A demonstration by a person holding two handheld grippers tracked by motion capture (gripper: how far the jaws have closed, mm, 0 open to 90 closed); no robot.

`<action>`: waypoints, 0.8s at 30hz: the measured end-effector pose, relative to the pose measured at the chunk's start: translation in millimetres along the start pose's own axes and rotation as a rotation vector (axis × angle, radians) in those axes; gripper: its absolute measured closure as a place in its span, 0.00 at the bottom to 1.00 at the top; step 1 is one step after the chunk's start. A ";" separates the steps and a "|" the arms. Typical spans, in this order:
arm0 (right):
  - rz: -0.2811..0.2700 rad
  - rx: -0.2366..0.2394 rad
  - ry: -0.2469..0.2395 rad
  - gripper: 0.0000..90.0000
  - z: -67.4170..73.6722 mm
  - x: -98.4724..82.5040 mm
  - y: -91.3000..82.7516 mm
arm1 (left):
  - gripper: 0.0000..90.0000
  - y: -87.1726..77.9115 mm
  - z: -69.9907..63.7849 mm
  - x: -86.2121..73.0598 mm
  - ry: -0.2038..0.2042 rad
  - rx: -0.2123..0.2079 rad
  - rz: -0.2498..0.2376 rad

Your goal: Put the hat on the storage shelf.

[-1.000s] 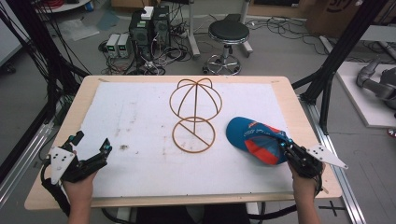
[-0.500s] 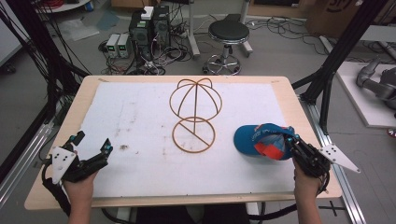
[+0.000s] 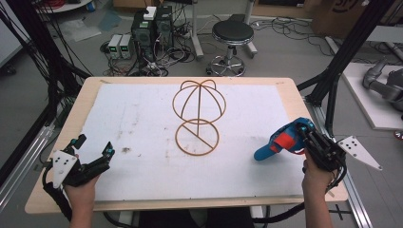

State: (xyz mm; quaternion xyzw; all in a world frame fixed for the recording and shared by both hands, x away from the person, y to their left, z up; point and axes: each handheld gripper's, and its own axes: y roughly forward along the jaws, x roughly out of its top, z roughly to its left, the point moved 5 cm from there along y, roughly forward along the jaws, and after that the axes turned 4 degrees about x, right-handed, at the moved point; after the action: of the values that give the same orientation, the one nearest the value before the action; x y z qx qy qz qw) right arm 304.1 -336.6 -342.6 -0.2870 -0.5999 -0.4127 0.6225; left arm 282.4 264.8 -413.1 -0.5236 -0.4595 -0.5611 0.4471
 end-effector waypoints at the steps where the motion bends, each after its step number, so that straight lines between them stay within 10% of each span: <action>1: -0.005 0.005 -0.003 0.99 1.1 3.4 1.1 | 0.14 -0.1 -0.1 0.0 0.001 -0.001 0.000; 24: -0.095 0.036 -0.060 0.99 24.8 79.5 43.1 | 0.15 0.4 -4.4 -0.1 -0.002 -0.017 -0.001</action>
State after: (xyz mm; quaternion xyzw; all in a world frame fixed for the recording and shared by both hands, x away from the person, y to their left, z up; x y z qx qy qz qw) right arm 323.6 -307.6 -255.5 -0.2591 -0.6384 -0.4221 0.5892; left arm 281.9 260.4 -413.3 -0.5277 -0.4555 -0.5645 0.4420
